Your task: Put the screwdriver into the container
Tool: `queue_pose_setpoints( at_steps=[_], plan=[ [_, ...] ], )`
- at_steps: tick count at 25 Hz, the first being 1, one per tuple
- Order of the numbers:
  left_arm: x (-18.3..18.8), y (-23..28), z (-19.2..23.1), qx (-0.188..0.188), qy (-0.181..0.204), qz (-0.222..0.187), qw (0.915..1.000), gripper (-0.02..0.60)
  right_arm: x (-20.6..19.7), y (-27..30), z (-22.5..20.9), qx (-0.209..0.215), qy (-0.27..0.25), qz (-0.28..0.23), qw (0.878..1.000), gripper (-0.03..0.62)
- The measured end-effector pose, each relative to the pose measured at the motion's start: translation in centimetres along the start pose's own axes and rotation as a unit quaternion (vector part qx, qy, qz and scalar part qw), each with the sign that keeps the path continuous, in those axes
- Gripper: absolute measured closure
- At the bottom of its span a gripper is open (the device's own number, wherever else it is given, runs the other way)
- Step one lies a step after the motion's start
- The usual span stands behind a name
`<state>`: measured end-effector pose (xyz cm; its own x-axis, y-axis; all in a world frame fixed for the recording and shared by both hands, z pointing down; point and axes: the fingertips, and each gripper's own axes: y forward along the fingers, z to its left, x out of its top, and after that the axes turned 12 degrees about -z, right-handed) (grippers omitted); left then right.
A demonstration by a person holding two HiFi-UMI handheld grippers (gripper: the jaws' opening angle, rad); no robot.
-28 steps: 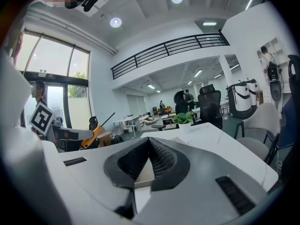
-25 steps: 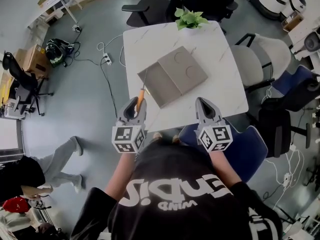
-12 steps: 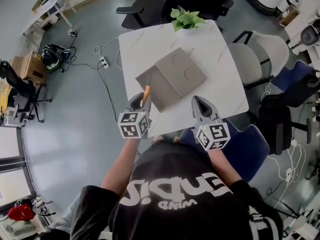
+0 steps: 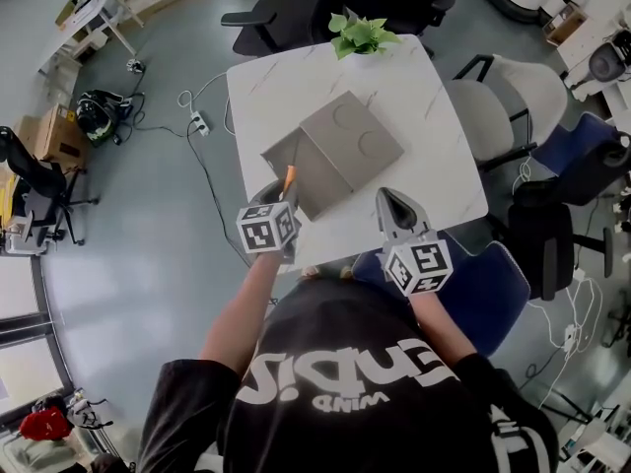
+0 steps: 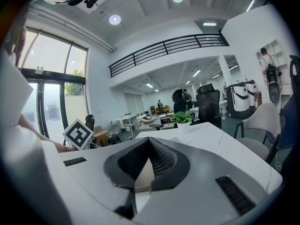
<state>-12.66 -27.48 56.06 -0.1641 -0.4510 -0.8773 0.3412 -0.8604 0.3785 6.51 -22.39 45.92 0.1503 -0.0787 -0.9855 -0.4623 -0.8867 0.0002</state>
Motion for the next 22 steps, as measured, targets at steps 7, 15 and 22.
queue_pose_setpoints(
  at_steps=[7,15,22],
  plan=[
    [-1.9,2.5,0.3,0.009,-0.017,0.035,0.9992,0.467,-0.2,0.0,-0.7,-0.004,0.002,0.003,1.000,0.582],
    [-3.2,4.2,0.8,0.039,-0.061,0.062,0.9955,0.466,-0.3,-0.1,-1.7,-0.016,0.007,0.006,1.000,0.582],
    [-4.3,5.4,1.3,0.060,-0.071,0.086,0.9920,0.466,-0.6,0.3,-2.4,-0.020,0.010,0.010,1.000,0.582]
  ],
)
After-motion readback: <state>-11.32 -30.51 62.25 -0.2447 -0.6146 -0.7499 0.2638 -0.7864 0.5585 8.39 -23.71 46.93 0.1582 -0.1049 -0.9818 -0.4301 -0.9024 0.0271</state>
